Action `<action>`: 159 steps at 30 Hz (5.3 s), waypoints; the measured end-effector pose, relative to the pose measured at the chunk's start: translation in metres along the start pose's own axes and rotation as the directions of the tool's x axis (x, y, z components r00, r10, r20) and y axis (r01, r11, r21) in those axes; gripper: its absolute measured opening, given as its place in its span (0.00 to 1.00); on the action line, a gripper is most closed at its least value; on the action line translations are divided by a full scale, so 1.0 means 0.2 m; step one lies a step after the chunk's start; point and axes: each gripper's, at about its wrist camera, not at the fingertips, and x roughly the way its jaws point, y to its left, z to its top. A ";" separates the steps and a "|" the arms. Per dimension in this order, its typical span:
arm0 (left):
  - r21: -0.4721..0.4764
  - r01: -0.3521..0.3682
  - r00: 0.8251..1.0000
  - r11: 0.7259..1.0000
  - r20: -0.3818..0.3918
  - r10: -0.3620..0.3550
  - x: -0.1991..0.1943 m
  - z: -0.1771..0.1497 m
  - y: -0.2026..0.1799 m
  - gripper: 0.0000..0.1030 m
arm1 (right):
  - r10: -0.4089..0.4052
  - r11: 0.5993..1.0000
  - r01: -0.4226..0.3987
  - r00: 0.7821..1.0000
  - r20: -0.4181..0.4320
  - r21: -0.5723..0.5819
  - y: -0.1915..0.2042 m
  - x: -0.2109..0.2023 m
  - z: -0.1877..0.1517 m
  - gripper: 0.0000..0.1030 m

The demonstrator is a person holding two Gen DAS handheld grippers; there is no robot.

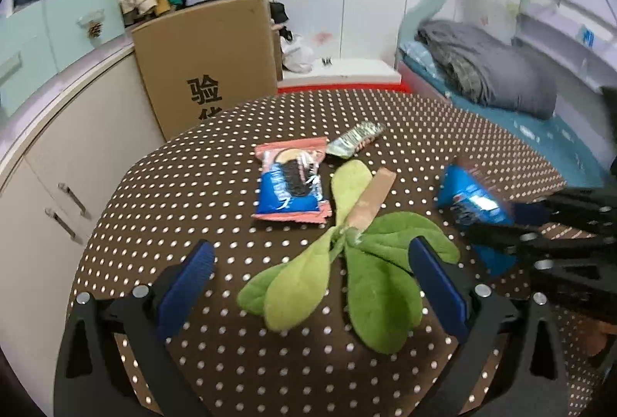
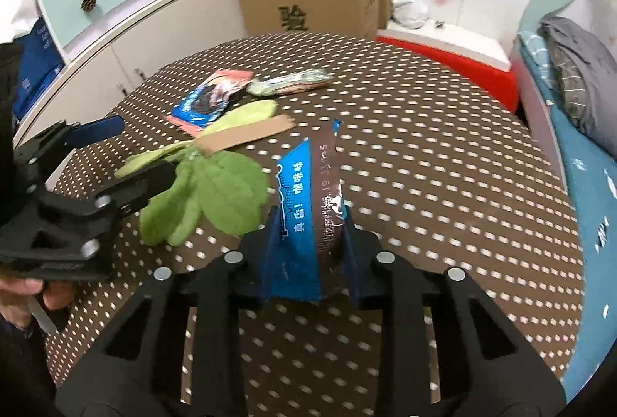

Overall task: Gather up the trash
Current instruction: 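Grasp the blue wrapper with the right tool while the left tool grasps the green leaf item, then carry both items to the wastebasket and open both tools to drop them, then grasp the cookie packet with the left tool while the right tool grasps the granola wrapper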

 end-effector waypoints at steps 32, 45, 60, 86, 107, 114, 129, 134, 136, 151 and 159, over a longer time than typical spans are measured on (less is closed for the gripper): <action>0.028 0.201 0.979 0.979 0.018 -0.201 -0.19 0.06 -0.49 0.12 | -0.031 0.996 0.029 0.999 0.024 0.087 -0.35 -0.17 -0.16 0.39; 0.043 0.280 0.952 0.959 0.120 -0.283 -0.36 0.26 -0.66 0.12 | 0.029 0.973 -0.084 0.969 0.245 0.216 -0.70 -0.62 -0.19 0.28; 0.196 0.520 0.843 0.832 0.039 -0.536 -0.30 0.56 -1.51 0.12 | -0.161 0.841 -0.067 0.916 0.367 0.537 -1.51 -1.06 -0.50 0.28; 0.280 0.454 0.850 0.846 -0.421 -0.317 0.64 0.29 -2.36 0.90 | -0.039 0.479 -0.002 0.999 0.024 0.878 -2.18 -0.30 -1.27 0.87; 0.248 0.368 0.928 0.896 -0.031 -0.372 -0.04 0.41 -1.70 0.93 | -0.202 0.626 0.002 0.966 0.160 0.780 -1.73 -0.75 -0.74 0.94; 0.198 0.294 0.948 0.935 0.063 -0.311 -0.15 0.43 -1.36 0.93 | -0.190 0.733 -0.009 0.958 0.217 0.680 -1.45 -0.79 -0.43 0.94; 0.007 -0.006 0.996 1.000 0.091 0.005 -0.13 0.28 -0.33 0.93 | 0.028 0.961 -0.084 0.978 0.209 0.264 -0.66 -0.35 0.21 0.94; -0.067 -0.045 0.998 0.997 0.029 0.047 -0.03 0.24 -0.08 0.93 | 0.078 0.995 -0.084 0.990 0.115 0.051 -0.43 -0.15 0.33 0.94; -0.079 -0.052 0.999 0.996 0.006 0.053 0.02 0.23 -0.03 0.93 | 0.078 0.996 -0.075 0.994 0.076 -0.039 -0.36 -0.07 0.38 0.94; -0.078 -0.013 0.991 0.997 -0.131 0.003 0.36 0.23 0.11 0.77 | 0.099 0.888 -0.140 0.988 -0.115 -0.438 -0.02 0.46 0.58 0.89; -0.063 -0.031 0.994 0.998 -0.111 0.024 0.35 0.24 0.09 0.62 | 0.179 0.875 -0.211 0.977 -0.115 -0.435 0.05 0.49 0.61 0.55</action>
